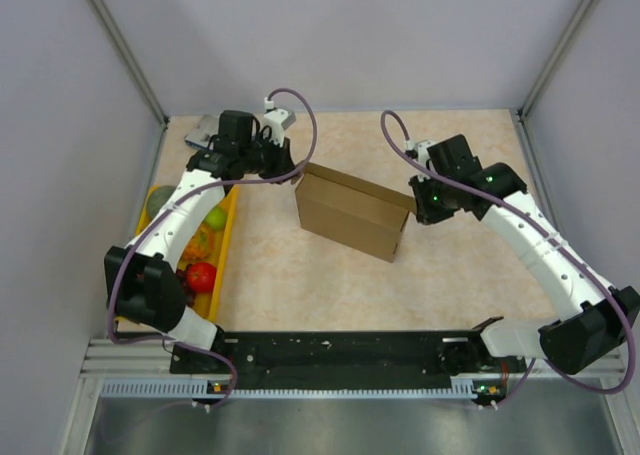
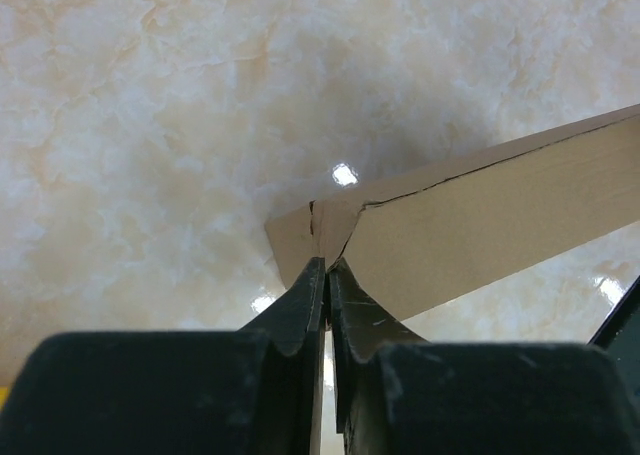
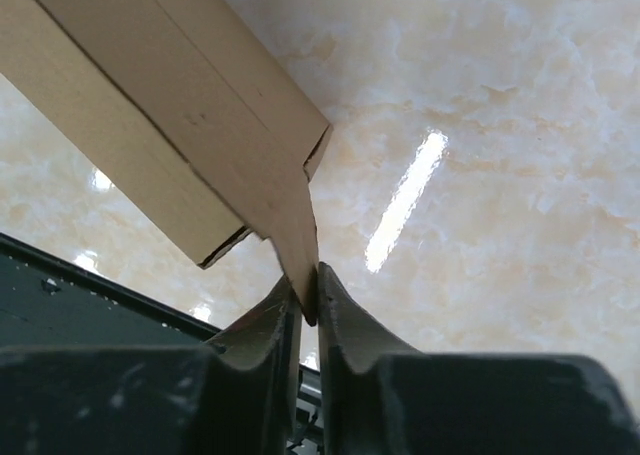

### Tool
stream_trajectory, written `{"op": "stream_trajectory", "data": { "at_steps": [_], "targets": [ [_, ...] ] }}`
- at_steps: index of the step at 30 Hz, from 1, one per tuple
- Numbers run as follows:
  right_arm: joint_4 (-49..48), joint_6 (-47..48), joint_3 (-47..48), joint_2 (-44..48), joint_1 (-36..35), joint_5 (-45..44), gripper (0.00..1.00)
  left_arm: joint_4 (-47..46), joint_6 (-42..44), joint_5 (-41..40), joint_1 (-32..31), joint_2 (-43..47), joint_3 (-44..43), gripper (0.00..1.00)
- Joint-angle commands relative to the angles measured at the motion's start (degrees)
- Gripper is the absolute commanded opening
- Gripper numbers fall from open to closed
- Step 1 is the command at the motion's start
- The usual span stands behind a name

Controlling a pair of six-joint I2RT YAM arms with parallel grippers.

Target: Fold the paper box

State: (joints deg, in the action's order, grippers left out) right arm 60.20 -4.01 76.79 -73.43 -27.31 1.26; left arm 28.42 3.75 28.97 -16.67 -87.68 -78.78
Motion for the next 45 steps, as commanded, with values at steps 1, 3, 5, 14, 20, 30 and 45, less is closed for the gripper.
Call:
{"op": "stream_trajectory", "data": {
  "at_steps": [1, 3, 5, 14, 20, 30, 45],
  "targets": [
    [-1.8, -2.2, 0.5, 1.1, 0.4, 0.6, 0.05, 0.5, -3.7, 2.0, 0.0, 0.8, -2.3, 0.05],
    [-1.7, -4.7, 1.2, 0.8, 0.3, 3.2, 0.02, 0.9, -7.0, 2.0, -0.1, 0.8, -2.0, 0.01],
    [-1.8, -6.6, 1.6, 0.5, 0.3, 4.8, 0.0, 1.4, -8.4, 2.3, -0.1, 0.9, -1.6, 0.0],
    [-1.7, -19.3, 2.6, 0.5, 0.3, 3.7, 0.0, 1.9, -13.9, -0.9, -2.5, 2.6, -0.8, 0.0],
    [-1.7, -21.1, 3.1, 0.6, 0.3, 2.3, 0.0, 3.4, -14.4, -4.2, -4.2, 3.7, -0.8, 0.0],
    [-2.6, -21.4, 4.0, -2.0, 0.4, 3.8, 0.0, 2.1, -16.2, -4.0, -4.3, 4.3, 3.2, 0.0],
    [-3.5, -24.6, 4.9, -2.9, 0.3, 2.7, 0.0, -2.0, -20.9, -7.2, -4.5, 7.3, 9.6, 0.0]
  ]
}}
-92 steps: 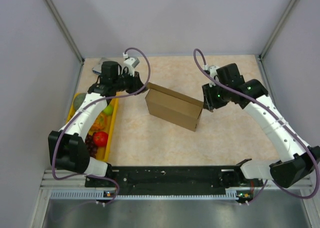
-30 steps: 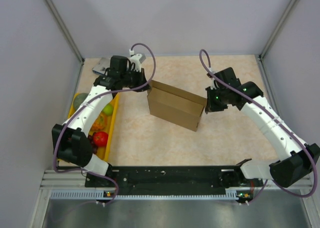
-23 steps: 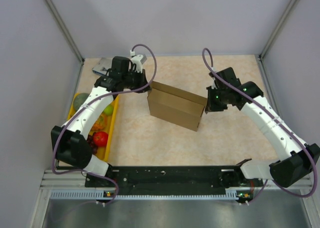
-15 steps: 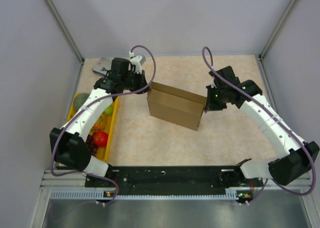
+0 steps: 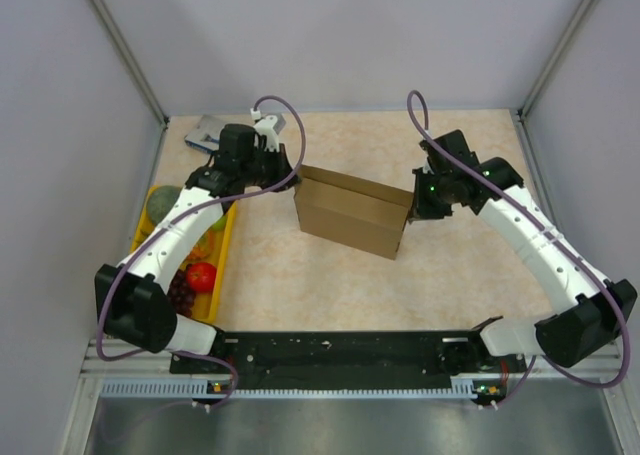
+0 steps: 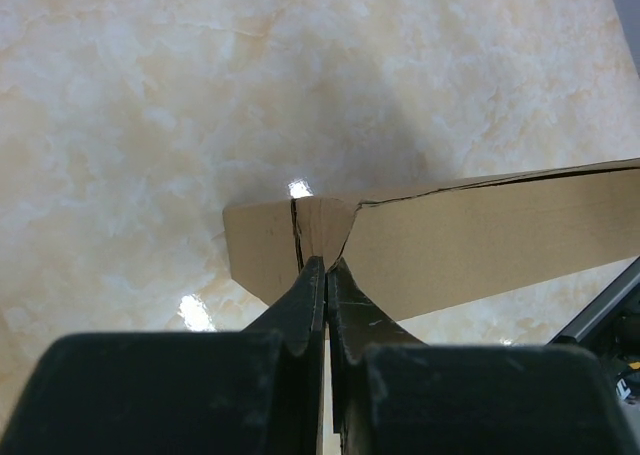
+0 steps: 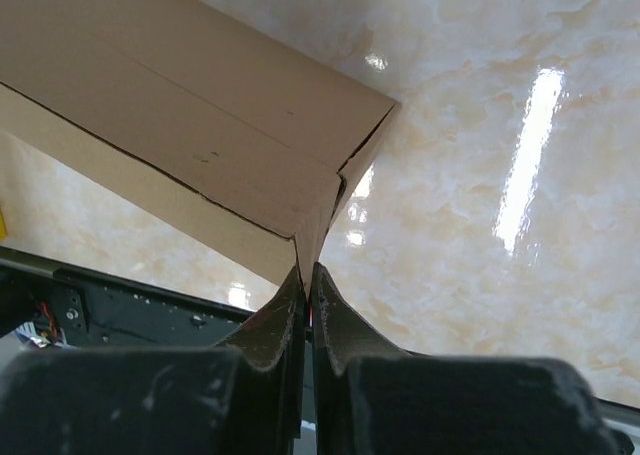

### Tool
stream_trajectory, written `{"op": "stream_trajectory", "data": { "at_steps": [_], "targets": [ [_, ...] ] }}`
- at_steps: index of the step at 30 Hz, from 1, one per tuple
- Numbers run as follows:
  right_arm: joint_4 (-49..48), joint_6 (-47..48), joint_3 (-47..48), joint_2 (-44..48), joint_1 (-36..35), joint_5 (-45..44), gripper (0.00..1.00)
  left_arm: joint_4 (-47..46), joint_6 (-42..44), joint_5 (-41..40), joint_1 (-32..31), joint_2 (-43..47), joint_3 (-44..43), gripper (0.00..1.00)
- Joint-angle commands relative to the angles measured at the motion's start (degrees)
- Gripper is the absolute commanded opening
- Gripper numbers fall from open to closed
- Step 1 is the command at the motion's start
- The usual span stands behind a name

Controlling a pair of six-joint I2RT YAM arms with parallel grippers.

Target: Fold the paper box

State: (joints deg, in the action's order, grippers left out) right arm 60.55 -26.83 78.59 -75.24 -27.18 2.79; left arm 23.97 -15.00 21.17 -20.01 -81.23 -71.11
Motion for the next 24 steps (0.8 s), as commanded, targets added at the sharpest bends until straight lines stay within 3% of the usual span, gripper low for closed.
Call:
{"op": "stream_trajectory", "data": {
  "at_steps": [1, 17, 24],
  "targets": [
    [-3.9, -1.6, 3.2, -1.3, 0.2, 1.3, 0.0, 2.4, -2.9, 1.5, -1.2, 0.8, 1.9, 0.0],
    [-4.2, -4.2, 3.3, -1.8, 0.2, 1.2, 0.0, 4.5, 0.9, -4.4, -2.2, 0.3, 3.8, 0.0],
    [-4.9, -10.7, 1.8, -1.6, -0.6, -0.6, 0.0, 3.7, 0.2, -3.5, -2.4, 0.3, 4.5, 0.0]
  ]
}}
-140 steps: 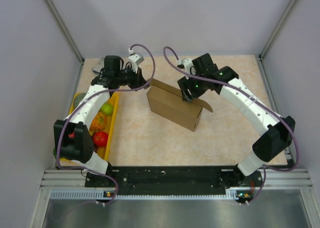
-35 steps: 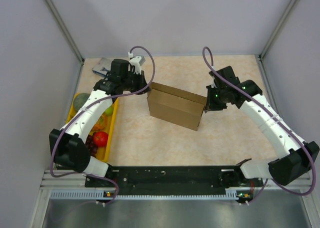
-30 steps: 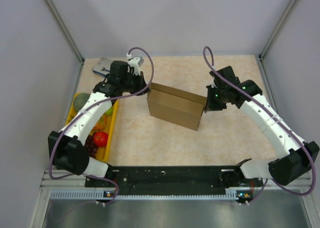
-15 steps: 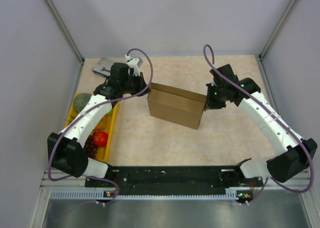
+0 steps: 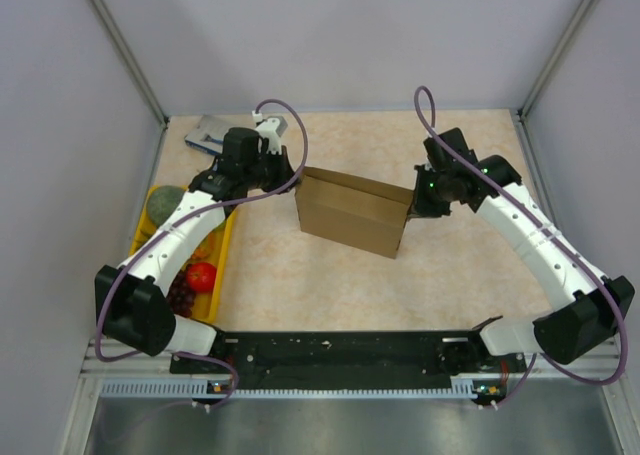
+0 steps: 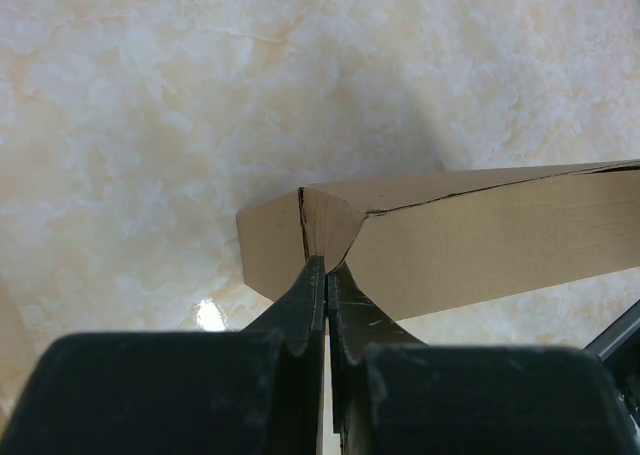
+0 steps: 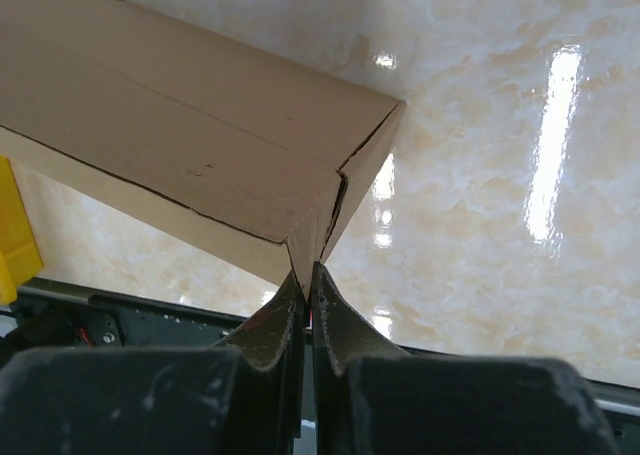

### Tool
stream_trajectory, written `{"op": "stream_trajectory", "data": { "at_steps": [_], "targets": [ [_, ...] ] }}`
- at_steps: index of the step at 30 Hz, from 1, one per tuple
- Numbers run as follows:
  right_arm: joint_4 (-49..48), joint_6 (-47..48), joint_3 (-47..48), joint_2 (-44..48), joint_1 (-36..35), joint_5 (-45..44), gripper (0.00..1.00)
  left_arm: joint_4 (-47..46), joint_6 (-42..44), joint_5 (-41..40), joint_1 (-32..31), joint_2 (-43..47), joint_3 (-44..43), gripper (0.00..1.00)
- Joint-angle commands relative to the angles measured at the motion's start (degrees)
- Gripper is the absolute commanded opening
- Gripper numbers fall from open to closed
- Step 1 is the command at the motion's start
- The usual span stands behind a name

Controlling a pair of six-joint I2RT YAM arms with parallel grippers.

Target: Fold the paper box

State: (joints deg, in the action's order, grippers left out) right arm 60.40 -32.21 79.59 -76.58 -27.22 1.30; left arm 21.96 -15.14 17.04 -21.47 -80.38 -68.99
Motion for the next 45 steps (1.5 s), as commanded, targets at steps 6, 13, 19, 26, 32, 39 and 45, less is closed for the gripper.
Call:
{"op": "stream_trajectory", "data": {
  "at_steps": [6, 13, 19, 26, 32, 39, 45],
  "targets": [
    [-5.8, -10.6, -0.1, 0.6, -3.3, -4.9, 0.0, 5.6, 0.4, 1.1, -1.1, -0.2, 2.5, 0.0],
    [-2.2, -6.7, 0.5, -0.6, -5.4, -15.3, 0.0, 5.9, 0.7, 1.1, -1.2, 0.3, 2.9, 0.0],
    [-0.7, -7.1, -0.6, -0.9, -6.4, -18.5, 0.0, 5.3, 0.0, 1.6, -1.3, 0.5, 3.5, 0.0],
    [-3.6, -12.6, -3.6, -0.6, -8.0, -20.8, 0.0, 5.1, -0.5, 1.5, -1.6, 0.7, 3.5, 0.0],
    [-10.4, -13.2, -9.0, 1.9, -8.5, -22.0, 0.0, 3.3, -1.3, 0.9, -1.9, 1.5, 5.3, 0.0],
    [-15.1, -2.8, -13.6, 7.9, -8.5, -21.4, 0.15, -1.4, -2.2, -1.2, -2.5, 4.2, 10.7, 0.0],
    [-15.8, 3.6, -10.6, 13.0, -8.5, -11.6, 0.44, -2.0, -1.7, -3.4, -2.8, 4.8, 12.1, 0.0]
  ]
}}
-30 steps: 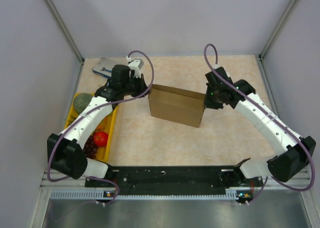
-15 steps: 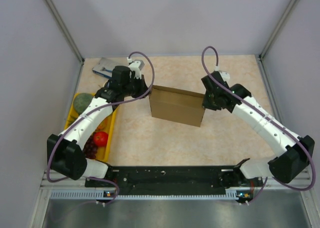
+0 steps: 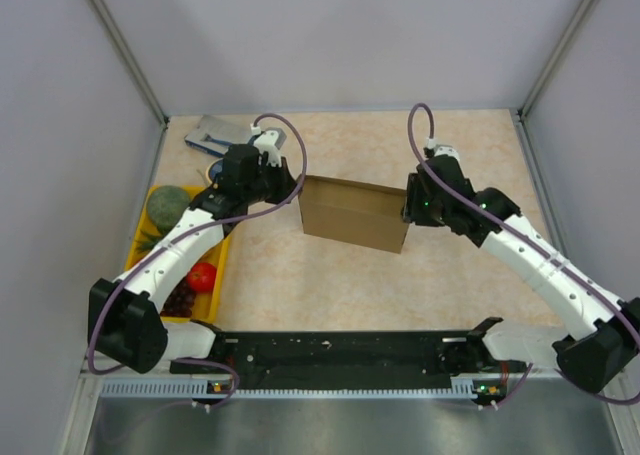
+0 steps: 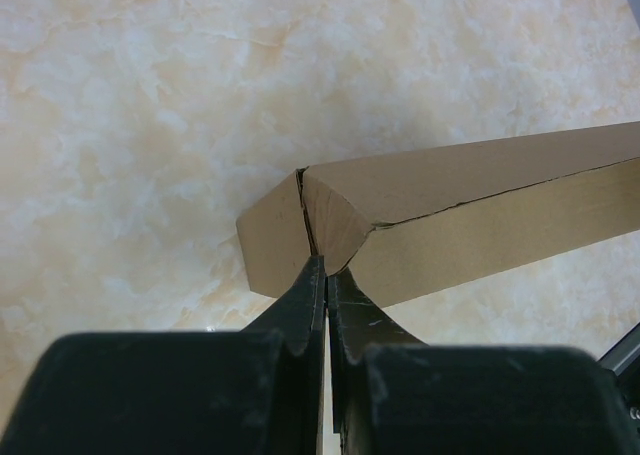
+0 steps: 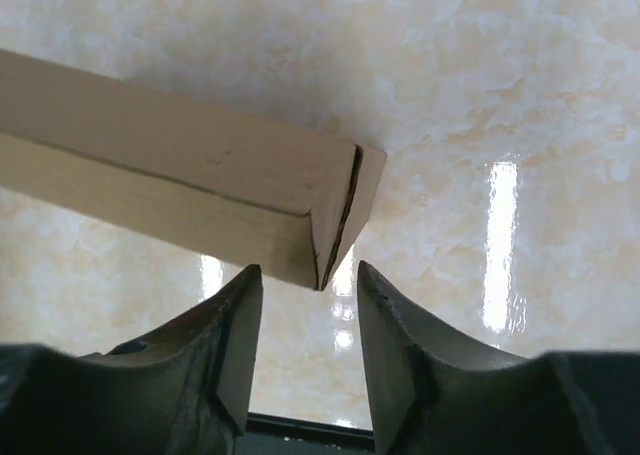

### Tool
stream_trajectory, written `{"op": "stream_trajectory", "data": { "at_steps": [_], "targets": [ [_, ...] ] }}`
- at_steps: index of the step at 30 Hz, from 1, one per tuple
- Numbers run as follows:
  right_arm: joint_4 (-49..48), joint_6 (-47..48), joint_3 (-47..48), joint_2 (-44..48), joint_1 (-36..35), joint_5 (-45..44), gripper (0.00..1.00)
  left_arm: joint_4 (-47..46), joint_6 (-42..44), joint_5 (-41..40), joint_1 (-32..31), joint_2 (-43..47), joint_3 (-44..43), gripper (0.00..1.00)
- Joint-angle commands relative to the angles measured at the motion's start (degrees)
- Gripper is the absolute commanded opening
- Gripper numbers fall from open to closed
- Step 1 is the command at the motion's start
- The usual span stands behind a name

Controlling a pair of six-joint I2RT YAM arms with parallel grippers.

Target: Fold the paper box

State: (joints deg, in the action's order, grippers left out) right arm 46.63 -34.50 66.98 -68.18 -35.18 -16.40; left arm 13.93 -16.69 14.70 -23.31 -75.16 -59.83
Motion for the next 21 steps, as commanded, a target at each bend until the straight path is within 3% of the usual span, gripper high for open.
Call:
{"op": "stream_trajectory", "data": {
  "at_steps": [1, 3, 5, 6, 10, 13, 15, 21],
  "targets": [
    [-1.9, 6.1, 2.7, 7.0, -0.5, 7.3, 0.48, 6.0, 0.0, -1.2, -0.9, -0.3, 3.1, 0.0],
    [-2.0, 6.3, 3.8, 9.2, -0.4, 7.8, 0.61, 5.8, 0.1, -1.6, -0.9, 0.0, 3.5, 0.0],
    [-2.0, 4.4, 6.4, 10.1, 1.4, 8.1, 0.69, 5.8, 0.1, -1.7, -0.9, 0.2, 3.6, 0.0],
    [-3.8, 3.0, 7.1, 9.6, 3.2, 10.4, 0.68, 5.3, 0.1, -1.6, -0.9, 0.3, 3.7, 0.0],
    [-13.2, -11.1, 8.1, 3.3, 13.6, 30.8, 0.52, 5.1, -0.1, -1.7, -0.9, 0.5, 3.8, 0.0],
    [-21.6, -20.3, 7.8, -3.7, 14.3, 38.4, 0.36, 4.8, -0.1, -2.0, -0.9, 0.7, 4.0, 0.0],
    [-23.6, -23.2, 8.0, -7.4, 14.4, 40.3, 0.26, 4.7, -0.1, -2.0, -1.0, 0.8, 4.3, 0.0],
    [-35.2, -31.3, -2.0, -7.1, 14.4, 40.8, 0.23, 4.5, 0.1, -2.0, -0.9, 1.5, 4.7, 0.0]
  ]
}}
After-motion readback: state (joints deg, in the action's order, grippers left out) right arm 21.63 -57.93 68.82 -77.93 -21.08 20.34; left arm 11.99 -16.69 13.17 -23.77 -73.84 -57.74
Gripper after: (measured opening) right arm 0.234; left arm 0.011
